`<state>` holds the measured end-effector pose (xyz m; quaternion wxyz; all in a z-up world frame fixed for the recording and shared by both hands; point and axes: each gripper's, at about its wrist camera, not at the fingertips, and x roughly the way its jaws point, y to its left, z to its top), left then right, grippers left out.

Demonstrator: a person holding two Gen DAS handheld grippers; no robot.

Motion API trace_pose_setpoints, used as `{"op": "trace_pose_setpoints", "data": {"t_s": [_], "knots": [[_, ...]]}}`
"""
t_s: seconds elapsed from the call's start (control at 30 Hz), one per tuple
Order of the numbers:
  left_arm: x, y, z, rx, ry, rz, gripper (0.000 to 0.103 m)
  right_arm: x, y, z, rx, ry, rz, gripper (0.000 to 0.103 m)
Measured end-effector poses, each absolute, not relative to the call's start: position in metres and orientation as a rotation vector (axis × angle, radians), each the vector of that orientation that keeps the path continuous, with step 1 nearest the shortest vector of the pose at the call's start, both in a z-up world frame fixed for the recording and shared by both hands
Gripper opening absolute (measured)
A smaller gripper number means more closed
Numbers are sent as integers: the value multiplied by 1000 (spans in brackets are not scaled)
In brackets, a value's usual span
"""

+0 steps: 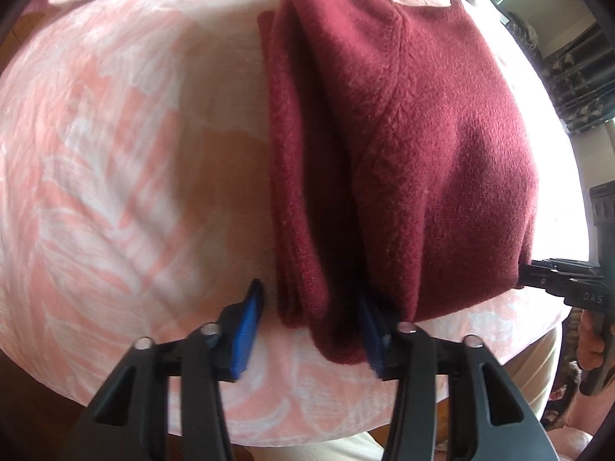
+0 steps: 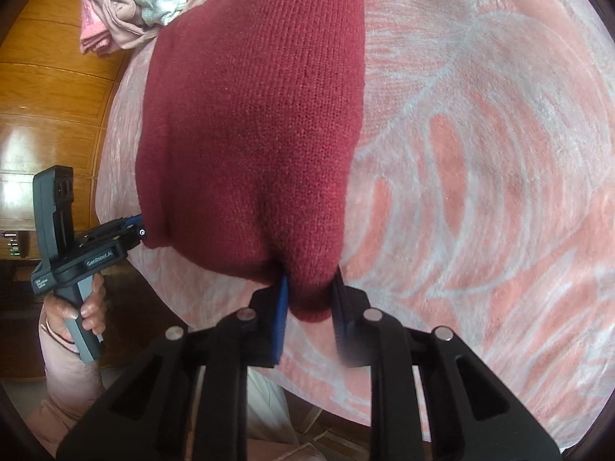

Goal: Fold small clothes

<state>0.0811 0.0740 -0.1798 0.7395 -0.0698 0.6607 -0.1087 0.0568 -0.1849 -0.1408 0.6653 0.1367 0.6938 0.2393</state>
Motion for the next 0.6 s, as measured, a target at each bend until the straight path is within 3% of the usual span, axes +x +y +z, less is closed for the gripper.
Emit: {"op": "trace_pose_setpoints", "data": {"t_s": [0.07,0.27,0.4,0.53,0.6], "knots": [[82,73,-180,-162,1449,-245,33,52,-183,-133,218,1544,543,17],[83,61,-182,-125,1448,-252,33,50,-166,-148,92,1552,501,18],[84,74,-179,-148,1447,-266,36,50,-172,-137,119,1530,536,28],[87,93,-151,-131,1381,-235,49,52,-192,-109,119,1468,516,33],[93,100,-139,-164,1348,-241,62,60,-203,-97,143,1434,504,36]]}}
